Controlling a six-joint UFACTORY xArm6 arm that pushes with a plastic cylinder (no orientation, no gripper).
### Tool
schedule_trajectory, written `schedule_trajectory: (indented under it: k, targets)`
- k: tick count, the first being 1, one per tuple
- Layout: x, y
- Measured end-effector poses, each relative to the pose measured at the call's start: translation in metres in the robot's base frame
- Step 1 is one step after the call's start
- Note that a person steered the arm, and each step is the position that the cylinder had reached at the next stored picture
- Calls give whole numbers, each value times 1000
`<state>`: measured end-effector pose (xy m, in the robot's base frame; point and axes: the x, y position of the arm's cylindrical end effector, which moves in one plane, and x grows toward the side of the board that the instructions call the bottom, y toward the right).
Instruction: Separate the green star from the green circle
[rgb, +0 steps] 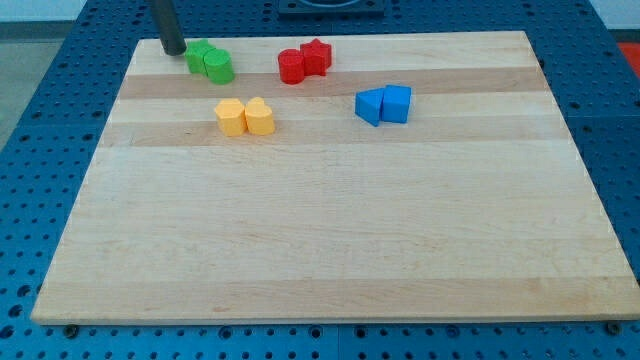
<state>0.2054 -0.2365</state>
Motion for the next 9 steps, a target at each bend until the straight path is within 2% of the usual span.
schedule_trajectory:
  k: [1,4,5,9]
  targets:
    - [-14,10]
    - [-13,70]
    - [-11,72]
    - [43,73]
